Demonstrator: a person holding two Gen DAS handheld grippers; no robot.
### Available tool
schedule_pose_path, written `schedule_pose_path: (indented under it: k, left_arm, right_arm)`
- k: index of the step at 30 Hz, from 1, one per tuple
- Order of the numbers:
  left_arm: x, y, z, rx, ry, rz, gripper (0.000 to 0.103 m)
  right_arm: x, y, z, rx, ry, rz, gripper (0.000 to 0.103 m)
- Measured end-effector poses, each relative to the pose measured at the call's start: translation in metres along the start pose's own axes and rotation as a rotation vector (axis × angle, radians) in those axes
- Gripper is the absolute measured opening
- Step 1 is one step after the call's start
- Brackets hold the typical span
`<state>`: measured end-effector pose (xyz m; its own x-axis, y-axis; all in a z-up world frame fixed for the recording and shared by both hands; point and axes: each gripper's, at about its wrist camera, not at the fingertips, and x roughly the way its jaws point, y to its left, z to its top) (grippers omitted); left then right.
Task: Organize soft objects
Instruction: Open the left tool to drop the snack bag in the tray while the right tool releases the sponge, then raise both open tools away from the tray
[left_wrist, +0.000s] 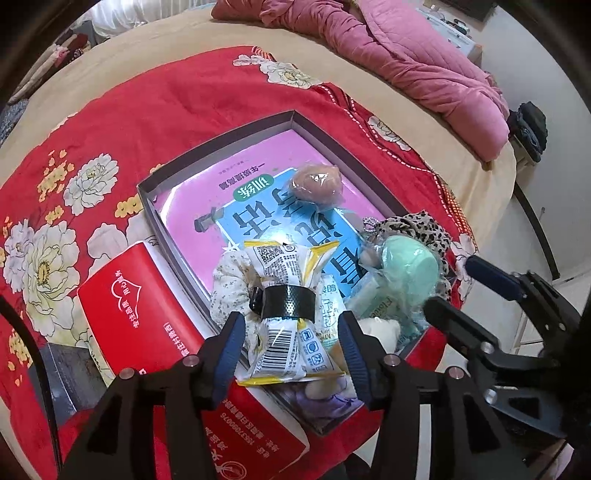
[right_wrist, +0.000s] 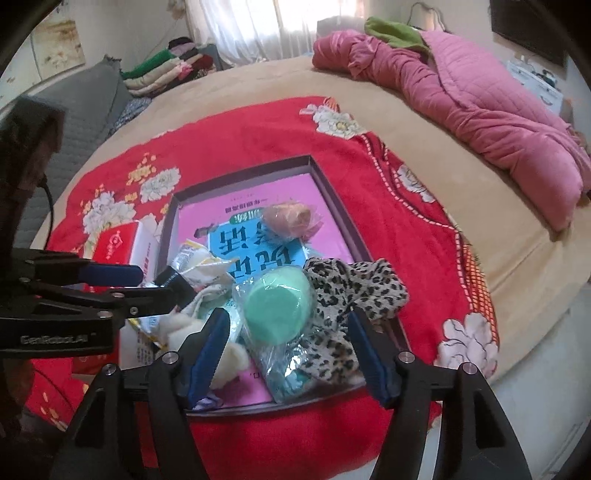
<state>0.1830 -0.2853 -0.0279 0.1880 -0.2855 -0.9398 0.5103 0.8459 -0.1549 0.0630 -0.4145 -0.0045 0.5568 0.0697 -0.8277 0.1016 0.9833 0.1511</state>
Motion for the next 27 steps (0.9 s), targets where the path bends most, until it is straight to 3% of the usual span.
schedule_pose_path:
  k: [4, 14, 27]
  left_arm:
    - [-0.004, -0.001, -0.004, 0.0, -0.007, -0.002, 0.065]
    - [-0.027, -0.001, -0.018, 0.004, -0.054, -0.009, 0.066]
    - [-0.06, 0.01, -0.036, -0.019, -0.115, -0.016, 0.072]
  right_arm:
    - [-0.021, 0.001, 0.0, 0.002, -0.031, -0.008, 0.074]
    - [-0.068, 0.004, 0.005, 0.026, -0.151, -0.086, 0.077]
    - [-0.077, 0.024, -0.001, 0.015, -0.155, -0.104, 0.077]
